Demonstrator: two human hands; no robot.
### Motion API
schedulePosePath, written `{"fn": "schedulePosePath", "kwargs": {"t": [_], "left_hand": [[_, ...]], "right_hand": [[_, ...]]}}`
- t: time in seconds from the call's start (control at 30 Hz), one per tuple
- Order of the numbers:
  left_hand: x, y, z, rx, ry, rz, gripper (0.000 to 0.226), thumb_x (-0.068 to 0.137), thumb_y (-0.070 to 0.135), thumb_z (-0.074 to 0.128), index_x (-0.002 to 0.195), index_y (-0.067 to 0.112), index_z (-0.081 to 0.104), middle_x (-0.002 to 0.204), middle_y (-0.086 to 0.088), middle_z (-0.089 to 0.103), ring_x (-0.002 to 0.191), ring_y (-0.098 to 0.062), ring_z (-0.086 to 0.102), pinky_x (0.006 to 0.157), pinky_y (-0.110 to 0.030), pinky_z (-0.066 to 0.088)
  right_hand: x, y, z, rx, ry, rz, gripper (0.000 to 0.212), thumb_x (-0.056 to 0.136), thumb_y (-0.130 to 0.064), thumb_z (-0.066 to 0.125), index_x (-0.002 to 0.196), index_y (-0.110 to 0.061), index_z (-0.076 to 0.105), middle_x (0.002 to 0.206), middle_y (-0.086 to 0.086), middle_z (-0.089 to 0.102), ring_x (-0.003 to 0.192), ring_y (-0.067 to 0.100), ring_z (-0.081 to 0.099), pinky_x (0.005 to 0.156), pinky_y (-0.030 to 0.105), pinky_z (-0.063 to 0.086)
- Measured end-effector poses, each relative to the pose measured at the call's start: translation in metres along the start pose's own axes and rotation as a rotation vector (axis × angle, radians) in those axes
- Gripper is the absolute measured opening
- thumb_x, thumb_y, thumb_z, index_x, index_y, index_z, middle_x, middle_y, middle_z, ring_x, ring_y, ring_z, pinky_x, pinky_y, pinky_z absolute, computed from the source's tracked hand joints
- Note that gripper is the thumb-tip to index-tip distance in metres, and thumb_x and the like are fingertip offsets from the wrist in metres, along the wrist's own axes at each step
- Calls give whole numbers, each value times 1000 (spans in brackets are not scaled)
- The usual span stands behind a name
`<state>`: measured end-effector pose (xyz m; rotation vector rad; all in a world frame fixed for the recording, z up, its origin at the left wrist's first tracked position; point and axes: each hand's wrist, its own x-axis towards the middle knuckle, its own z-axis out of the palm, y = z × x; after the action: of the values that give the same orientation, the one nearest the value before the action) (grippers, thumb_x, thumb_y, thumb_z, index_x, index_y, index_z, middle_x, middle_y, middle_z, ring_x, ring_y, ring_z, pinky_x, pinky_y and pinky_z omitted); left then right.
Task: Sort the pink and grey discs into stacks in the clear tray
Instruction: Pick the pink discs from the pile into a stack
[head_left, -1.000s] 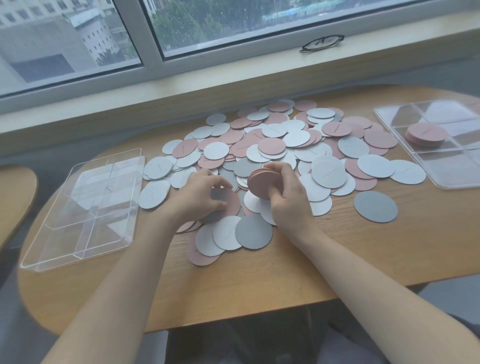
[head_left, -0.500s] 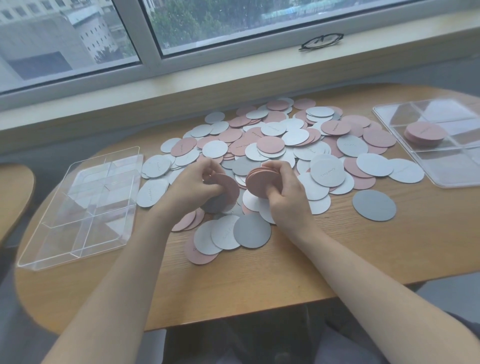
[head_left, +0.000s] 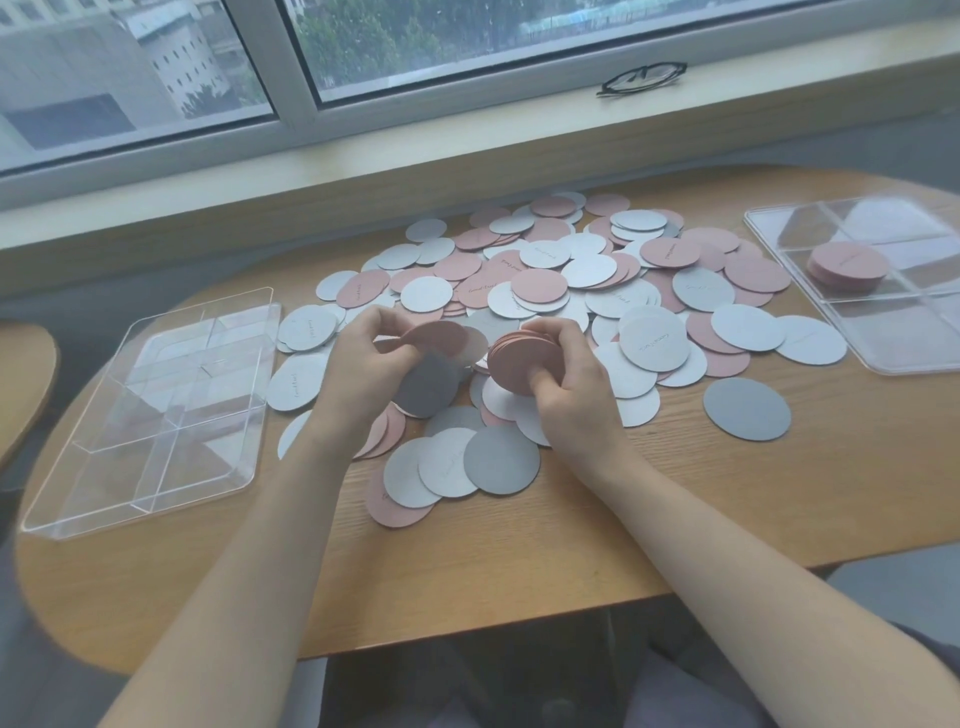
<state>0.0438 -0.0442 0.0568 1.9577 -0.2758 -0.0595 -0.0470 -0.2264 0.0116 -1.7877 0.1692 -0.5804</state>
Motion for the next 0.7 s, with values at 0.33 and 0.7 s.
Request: {"fn": "schedulePosePath", "kwargs": {"t": [0.33, 0.7], "left_hand": [[-4, 1, 7, -198, 35, -1, 13, 86, 11, 67, 96, 18, 63, 98, -1, 71, 88, -14, 67, 76, -32, 48], [-10, 10, 17, -318, 74, 61, 16, 91, 3, 66, 100, 16, 62, 91, 7, 73, 83, -10, 70, 73, -24, 50]], "right_hand": [[-1, -2, -1, 3, -8, -17, 38, 88, 6, 53, 118, -17, 58, 106, -12, 63, 101, 1, 58, 86, 11, 43], [-3, -6, -2, 25, 9, -50, 40, 87, 8, 54, 120, -13, 58, 107, -15, 63, 100, -7, 56, 85, 6, 39]]}}
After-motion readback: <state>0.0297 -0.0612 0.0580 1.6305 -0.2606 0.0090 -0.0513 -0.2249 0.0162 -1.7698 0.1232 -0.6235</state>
